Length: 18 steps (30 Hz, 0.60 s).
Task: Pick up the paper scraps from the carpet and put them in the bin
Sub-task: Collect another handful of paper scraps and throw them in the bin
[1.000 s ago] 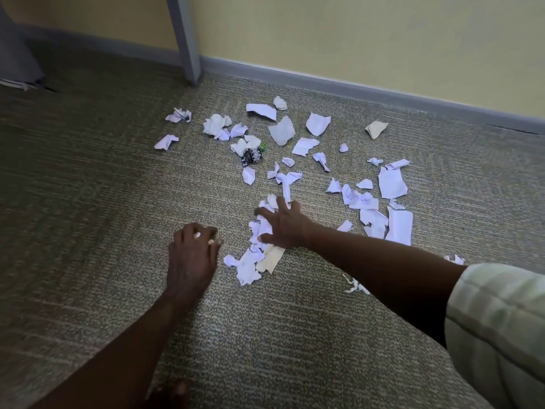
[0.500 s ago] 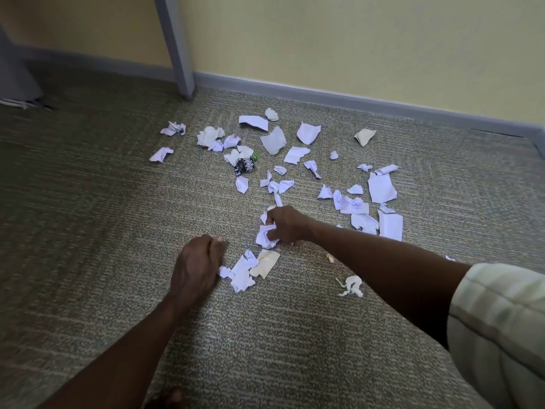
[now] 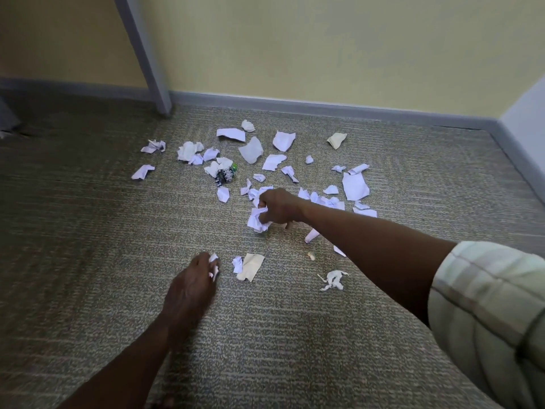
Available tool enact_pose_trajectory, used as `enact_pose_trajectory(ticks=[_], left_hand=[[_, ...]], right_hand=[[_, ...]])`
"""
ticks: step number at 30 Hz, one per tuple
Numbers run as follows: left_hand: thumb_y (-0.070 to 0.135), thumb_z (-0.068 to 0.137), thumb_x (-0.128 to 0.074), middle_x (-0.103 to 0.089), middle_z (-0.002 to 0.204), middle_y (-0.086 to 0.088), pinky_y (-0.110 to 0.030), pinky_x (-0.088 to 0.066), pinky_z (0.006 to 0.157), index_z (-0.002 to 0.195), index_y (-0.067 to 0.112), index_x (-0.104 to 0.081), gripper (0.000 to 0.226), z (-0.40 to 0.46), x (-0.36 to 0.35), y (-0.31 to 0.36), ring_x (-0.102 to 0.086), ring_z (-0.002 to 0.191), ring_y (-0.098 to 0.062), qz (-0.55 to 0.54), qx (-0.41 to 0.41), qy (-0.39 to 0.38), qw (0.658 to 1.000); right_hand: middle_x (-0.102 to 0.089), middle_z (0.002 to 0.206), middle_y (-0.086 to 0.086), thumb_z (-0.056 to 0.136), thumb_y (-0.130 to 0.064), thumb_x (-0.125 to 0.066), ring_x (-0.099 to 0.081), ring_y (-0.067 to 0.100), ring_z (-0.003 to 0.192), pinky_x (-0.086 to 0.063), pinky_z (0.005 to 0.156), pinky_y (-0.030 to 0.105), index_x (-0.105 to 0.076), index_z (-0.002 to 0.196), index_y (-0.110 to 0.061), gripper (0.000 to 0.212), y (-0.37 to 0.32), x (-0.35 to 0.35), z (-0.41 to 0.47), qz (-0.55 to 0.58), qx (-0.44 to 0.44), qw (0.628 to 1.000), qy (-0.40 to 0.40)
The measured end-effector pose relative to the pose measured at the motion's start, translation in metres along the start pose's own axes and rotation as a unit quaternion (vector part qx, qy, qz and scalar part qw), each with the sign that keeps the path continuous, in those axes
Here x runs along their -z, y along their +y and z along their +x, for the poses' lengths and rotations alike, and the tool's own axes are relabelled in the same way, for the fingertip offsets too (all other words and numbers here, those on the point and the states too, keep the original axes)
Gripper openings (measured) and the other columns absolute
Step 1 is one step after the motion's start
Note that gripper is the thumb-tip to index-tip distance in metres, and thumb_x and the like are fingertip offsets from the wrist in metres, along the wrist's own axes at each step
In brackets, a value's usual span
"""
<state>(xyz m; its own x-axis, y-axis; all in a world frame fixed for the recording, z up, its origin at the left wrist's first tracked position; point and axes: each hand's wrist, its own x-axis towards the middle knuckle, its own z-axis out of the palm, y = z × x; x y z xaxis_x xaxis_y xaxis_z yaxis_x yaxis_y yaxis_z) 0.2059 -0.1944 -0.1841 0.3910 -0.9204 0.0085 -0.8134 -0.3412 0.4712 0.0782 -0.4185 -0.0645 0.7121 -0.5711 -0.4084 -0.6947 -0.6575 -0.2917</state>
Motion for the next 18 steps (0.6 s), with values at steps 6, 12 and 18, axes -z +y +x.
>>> enact_pose_trajectory(ticks=[6,12,18], left_hand=[[0.016,0.098,-0.051,-0.066,0.098,-0.02,-0.035,-0.041,0.073,0.107,0.004,-0.056,0.016,0.055,0.019,0.053,-0.063,0.091,-0.037,-0.155,0.1,0.127,0.975],[0.014,0.102,-0.044,-0.062,0.122,-0.018,-0.023,-0.033,0.078,0.129,0.001,-0.055,0.031,0.109,0.047,0.143,-0.058,0.11,-0.033,-0.282,0.085,0.151,0.944],[0.012,0.1,-0.041,-0.062,0.079,-0.013,-0.022,-0.038,0.052,0.115,0.014,-0.065,0.029,0.136,0.064,0.224,-0.051,0.067,-0.023,-0.459,0.116,0.086,0.877]], right_hand=[[-0.061,0.12,0.023,0.089,-0.019,-0.066,-0.061,0.032,0.092,-0.05,0.068,0.033,-0.06,0.117,0.005,0.037,0.003,0.036,-0.021,0.04,-0.023,0.998,0.039],[-0.059,0.105,0.019,0.088,-0.02,-0.066,-0.063,0.034,0.086,-0.045,0.037,0.013,-0.059,0.115,0.005,0.037,0.025,0.073,-0.053,0.075,-0.048,0.993,0.079],[-0.053,0.104,0.017,0.087,-0.017,-0.068,-0.063,0.032,0.072,-0.06,0.054,0.046,-0.058,0.112,0.004,0.034,0.06,0.111,-0.105,0.127,-0.104,0.978,0.129]])
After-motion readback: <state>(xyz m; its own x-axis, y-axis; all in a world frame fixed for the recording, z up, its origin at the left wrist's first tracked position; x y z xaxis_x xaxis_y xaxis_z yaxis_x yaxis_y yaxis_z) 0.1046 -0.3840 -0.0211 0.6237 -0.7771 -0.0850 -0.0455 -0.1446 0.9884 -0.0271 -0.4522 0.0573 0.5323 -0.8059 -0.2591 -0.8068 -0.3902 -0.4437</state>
